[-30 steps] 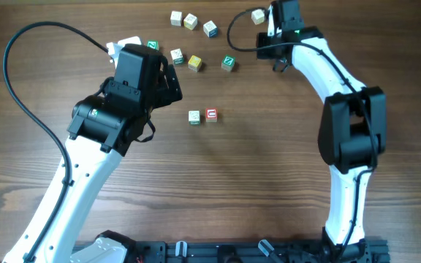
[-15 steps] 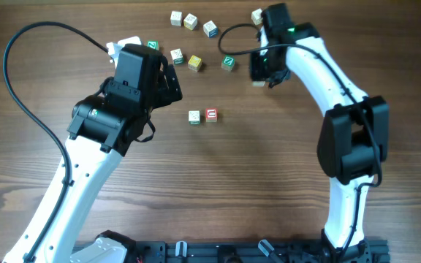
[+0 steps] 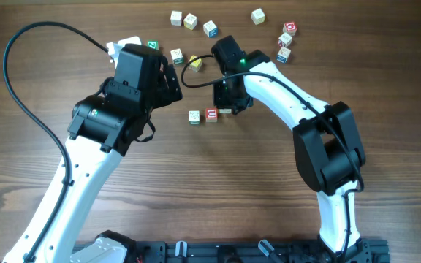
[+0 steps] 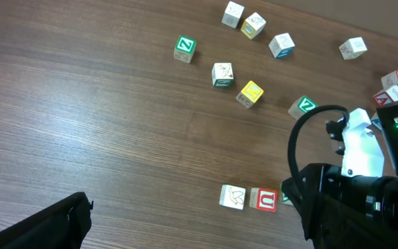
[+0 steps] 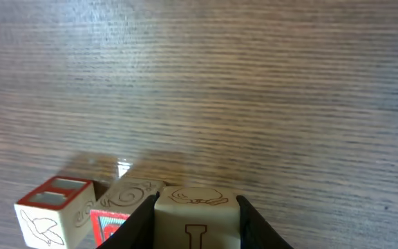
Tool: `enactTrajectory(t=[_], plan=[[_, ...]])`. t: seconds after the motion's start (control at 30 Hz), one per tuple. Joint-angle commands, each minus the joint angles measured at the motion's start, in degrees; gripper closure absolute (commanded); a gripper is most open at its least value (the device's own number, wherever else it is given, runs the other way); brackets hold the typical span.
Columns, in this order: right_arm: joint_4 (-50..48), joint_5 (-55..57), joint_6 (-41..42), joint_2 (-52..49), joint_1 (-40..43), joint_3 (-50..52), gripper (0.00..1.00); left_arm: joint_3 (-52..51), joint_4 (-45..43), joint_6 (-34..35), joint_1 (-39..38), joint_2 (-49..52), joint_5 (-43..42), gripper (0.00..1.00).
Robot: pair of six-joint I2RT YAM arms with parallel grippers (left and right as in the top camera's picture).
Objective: Form a horizontal line
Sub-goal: 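Place the block to the right of the U block in line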
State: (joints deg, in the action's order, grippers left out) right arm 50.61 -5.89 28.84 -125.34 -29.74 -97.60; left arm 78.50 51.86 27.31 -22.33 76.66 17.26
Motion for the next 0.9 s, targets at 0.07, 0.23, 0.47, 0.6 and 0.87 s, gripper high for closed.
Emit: enactTrajectory(t=[0.07,0.23,0.47,0.6,0.87], plan=[[0.33,1.09,3.34,1.38,-0.07,0.50,0.74,0.48,-0.11,0.09,0.33,-0.48,-0.26,0.00],[2.19,0.74,4.33,1.38,-0.11,0.50,0.73,0.48,-0.11,0.09,0.33,-0.48,-0.26,0.00],[2.27,0.70,4.83,1.05,-0.11,0.57,0.55,0.48,-0.11,0.09,0.33,-0.48,-0.26,0.00],[2.73,0.70,6.19,1.05,-0.11,0.59,0.55,0.48,-0.11,0.09,0.33,-0.48,-0.26,0.00],[-0.07,0.72,6.34,1.07,0.13,0.55,0.53,0.48,-0.11,0.09,0.33,-0.48,-0.26,0.00]])
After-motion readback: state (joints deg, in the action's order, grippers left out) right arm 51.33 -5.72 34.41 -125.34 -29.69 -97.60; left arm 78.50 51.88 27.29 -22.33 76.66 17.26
